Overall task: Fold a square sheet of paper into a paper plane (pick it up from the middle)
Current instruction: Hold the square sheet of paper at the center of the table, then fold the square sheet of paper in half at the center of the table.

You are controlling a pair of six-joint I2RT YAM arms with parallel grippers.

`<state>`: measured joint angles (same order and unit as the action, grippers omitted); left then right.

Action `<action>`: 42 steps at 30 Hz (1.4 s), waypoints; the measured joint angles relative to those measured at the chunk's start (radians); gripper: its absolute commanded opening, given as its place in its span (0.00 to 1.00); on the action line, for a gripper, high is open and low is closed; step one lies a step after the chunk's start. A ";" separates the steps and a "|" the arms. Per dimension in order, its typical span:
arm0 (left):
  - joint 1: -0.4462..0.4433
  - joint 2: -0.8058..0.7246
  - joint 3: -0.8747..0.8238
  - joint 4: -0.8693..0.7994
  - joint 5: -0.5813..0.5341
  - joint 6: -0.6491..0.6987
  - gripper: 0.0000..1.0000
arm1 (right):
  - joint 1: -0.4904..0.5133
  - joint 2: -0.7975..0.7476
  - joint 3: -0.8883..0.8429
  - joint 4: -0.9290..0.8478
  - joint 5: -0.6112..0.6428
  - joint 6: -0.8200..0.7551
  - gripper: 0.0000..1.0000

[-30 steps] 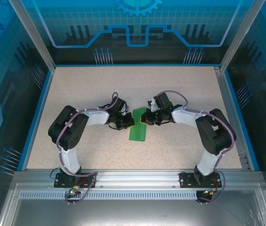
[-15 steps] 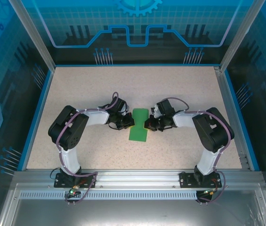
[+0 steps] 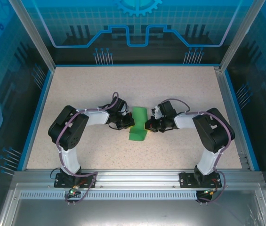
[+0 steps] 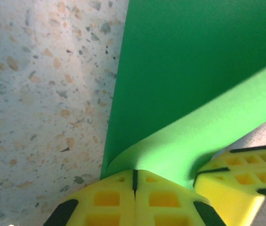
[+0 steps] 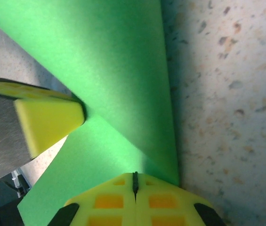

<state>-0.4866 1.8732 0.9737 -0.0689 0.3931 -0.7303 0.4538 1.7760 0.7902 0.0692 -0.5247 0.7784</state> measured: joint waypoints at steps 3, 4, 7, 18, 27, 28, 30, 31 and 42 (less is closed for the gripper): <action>0.000 0.001 0.001 0.000 0.000 0.000 0.00 | 0.012 -0.029 -0.002 0.018 -0.014 0.004 0.00; 0.000 0.002 0.002 0.000 0.000 0.000 0.00 | 0.018 -0.032 -0.002 0.025 -0.018 0.007 0.00; -0.001 0.006 0.007 0.000 0.001 0.000 0.00 | 0.025 -0.031 -0.016 0.048 -0.019 0.009 0.00; -0.002 0.008 0.008 0.000 0.001 0.004 0.00 | 0.018 -0.014 -0.113 0.142 -0.034 0.038 0.00; -0.002 0.008 0.008 0.000 0.001 0.004 0.00 | 0.019 -0.054 -0.111 0.103 -0.027 0.037 0.01; -0.002 0.008 0.008 0.000 0.001 0.004 0.00 | 0.023 -0.065 -0.111 0.103 -0.027 0.037 0.01; -0.002 0.008 0.008 0.000 0.001 0.005 0.00 | 0.032 -0.079 -0.111 0.107 -0.028 0.037 0.01; -0.002 0.008 0.008 0.000 0.001 0.005 0.00 | 0.038 -0.079 -0.111 0.108 -0.029 0.037 0.01; -0.002 0.008 0.008 0.000 0.000 0.008 0.00 | 0.051 -0.038 -0.156 0.163 -0.038 0.045 0.01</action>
<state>-0.4885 1.8816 0.9821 -0.0689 0.3935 -0.7227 0.5049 1.7378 0.6342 0.2317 -0.5629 0.8234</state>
